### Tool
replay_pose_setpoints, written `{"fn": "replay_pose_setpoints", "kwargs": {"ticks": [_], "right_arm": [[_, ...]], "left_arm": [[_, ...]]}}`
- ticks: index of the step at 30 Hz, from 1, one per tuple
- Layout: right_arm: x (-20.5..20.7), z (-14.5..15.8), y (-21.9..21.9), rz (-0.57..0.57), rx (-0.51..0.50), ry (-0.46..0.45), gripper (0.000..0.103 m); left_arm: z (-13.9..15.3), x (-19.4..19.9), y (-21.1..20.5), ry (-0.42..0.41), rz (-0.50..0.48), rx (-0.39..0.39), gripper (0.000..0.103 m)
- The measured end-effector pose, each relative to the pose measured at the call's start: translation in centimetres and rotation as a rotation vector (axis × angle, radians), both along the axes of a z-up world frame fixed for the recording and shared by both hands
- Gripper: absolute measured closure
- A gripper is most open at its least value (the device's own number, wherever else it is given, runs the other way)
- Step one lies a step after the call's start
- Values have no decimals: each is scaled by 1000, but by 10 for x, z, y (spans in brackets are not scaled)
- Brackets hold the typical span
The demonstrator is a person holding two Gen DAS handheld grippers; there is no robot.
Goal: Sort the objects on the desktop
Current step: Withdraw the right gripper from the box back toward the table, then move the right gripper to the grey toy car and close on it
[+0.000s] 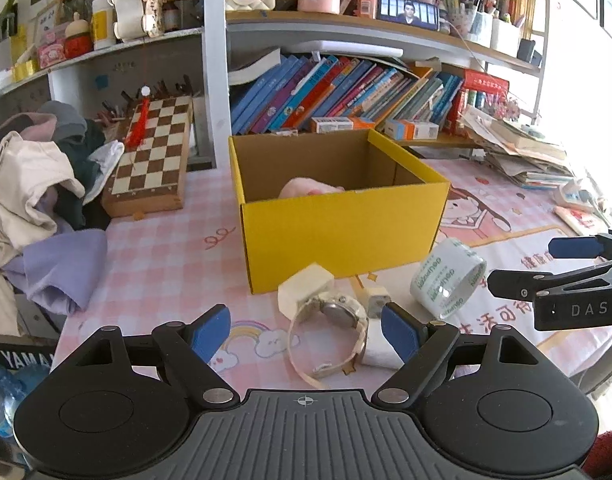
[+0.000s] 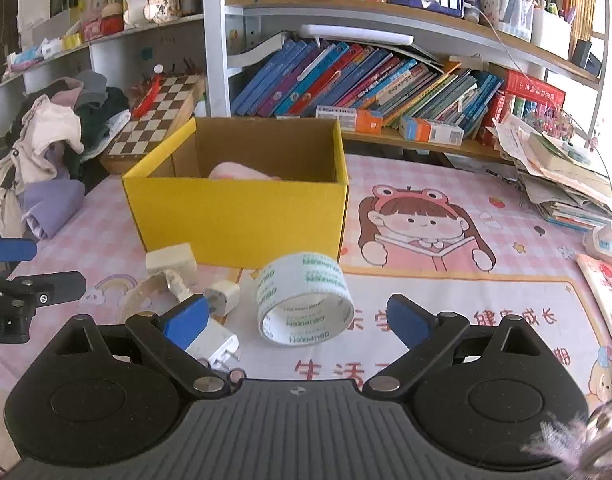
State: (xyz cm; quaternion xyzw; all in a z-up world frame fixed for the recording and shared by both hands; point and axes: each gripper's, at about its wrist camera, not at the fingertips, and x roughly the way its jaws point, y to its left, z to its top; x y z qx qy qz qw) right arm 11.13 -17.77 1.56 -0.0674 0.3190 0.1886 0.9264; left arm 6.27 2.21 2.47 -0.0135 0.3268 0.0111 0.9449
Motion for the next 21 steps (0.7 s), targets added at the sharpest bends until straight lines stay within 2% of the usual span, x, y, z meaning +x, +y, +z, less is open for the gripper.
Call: {"fn": "replay_pose_setpoints", "kwargs": {"ticks": [21], "right_arm": [[-15,-28,3,14,-41,125,6]], "left_arm": [[-21,-17,-8,71,-37,12,18]]}}
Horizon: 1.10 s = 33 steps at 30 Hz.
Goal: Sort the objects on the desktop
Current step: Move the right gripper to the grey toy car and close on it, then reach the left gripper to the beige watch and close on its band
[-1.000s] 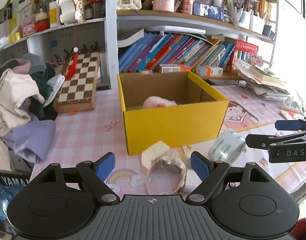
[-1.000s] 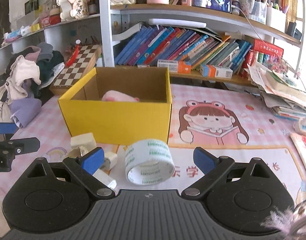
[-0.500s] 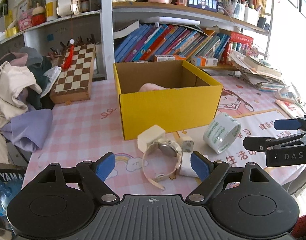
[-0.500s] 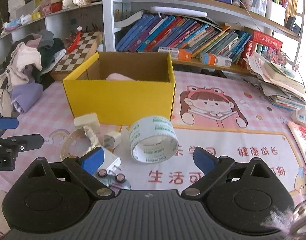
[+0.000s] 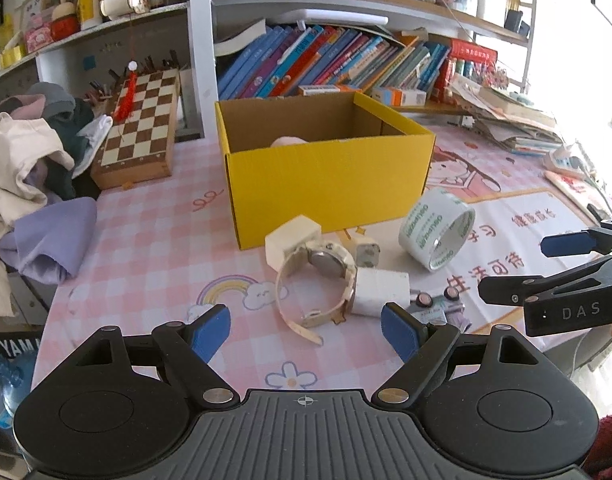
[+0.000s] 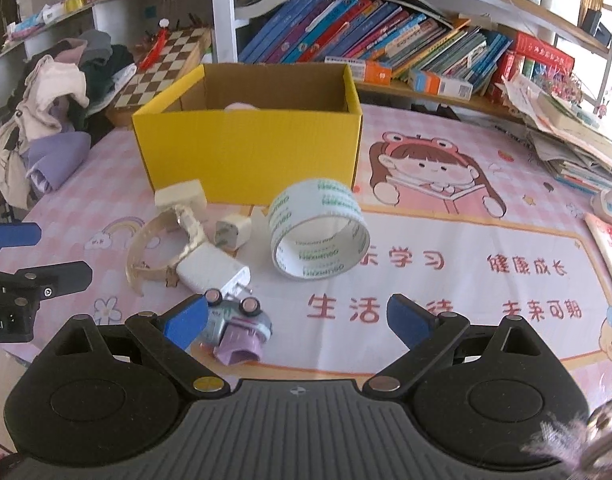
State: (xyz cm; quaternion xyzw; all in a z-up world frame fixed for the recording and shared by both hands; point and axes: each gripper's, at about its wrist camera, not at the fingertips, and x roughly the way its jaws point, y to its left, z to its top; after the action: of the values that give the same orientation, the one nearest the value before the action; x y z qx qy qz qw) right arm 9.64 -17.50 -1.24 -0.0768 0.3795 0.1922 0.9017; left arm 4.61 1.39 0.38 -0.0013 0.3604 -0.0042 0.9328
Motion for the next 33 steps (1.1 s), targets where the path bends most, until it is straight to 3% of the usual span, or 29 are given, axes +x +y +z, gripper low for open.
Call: {"fn": "replay_pose_setpoints", "kwargs": {"ticks": [9,15,24,29,33], "right_arm": [[1,-12,3,-3,7,37,7],[6,-15,15,78,-1,55,10],[18,-34,42,208,-53,135,22],[27,-45,50,225,-77,159,38],[33,-46,48,217,-68,163,42]], "left_arm": [[-8,-1,2,36,-13,9,18],[-10,6,2,40,-17,6,18],[-17,19,4,70,-18,24,18],[-21,28,0,75,-41,53,18],[-25,35,1,82,-43,77,18]]}}
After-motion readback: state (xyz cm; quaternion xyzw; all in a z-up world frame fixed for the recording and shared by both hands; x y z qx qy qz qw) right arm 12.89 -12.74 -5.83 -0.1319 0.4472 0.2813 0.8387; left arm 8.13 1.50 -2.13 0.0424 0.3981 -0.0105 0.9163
